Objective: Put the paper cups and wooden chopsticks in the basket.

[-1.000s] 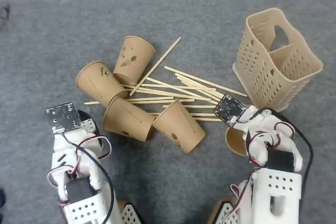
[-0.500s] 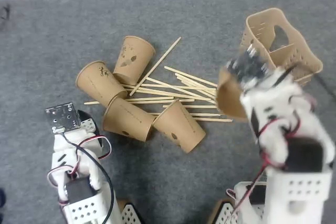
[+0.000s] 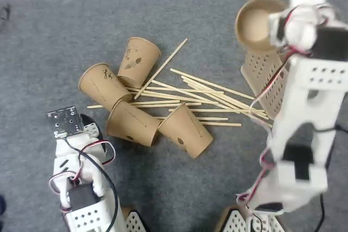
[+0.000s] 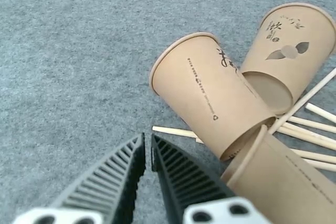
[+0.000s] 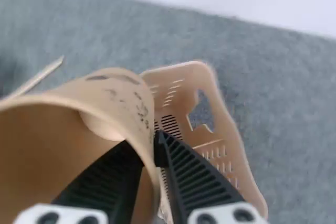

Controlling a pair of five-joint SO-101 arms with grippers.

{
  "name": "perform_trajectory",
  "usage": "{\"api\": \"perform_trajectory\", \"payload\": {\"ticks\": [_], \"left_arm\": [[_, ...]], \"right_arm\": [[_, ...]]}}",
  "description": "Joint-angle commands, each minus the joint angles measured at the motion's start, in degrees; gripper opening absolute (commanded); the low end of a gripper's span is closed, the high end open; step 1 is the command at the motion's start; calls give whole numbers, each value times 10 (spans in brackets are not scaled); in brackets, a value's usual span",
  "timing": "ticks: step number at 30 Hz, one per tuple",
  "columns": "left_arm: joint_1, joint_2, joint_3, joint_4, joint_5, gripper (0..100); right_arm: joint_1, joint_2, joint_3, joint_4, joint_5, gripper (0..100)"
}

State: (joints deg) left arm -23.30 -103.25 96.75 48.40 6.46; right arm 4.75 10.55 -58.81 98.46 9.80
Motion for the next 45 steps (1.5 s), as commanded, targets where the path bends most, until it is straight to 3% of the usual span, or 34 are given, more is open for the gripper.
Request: {"api": "perform_trajectory", "payload": {"ticks": [1, 6, 17, 27, 29, 35, 41, 45], "left_arm": [[3, -9, -4, -12, 2, 16], [3, -9, -4, -12, 2, 16], [3, -9, -4, -12, 2, 16], [3, -9, -4, -12, 2, 16], [3, -9, -4, -12, 2, 16], [3, -9, -4, -12, 2, 16], [3, -9, -4, -12, 2, 16], [3, -9, -4, -12, 2, 16]], "right_arm": [[48, 68, -216, 42, -57, 7], [80, 102, -201, 42, -83, 7], [80, 93, -67, 37, -87, 7], [51, 93, 33, -35, -87, 16], [44, 93, 34, -38, -87, 75], [21, 87, 34, -38, -82, 447], [24, 87, 11, -32, -81, 400], [35, 86, -64, 33, -78, 343]]}}
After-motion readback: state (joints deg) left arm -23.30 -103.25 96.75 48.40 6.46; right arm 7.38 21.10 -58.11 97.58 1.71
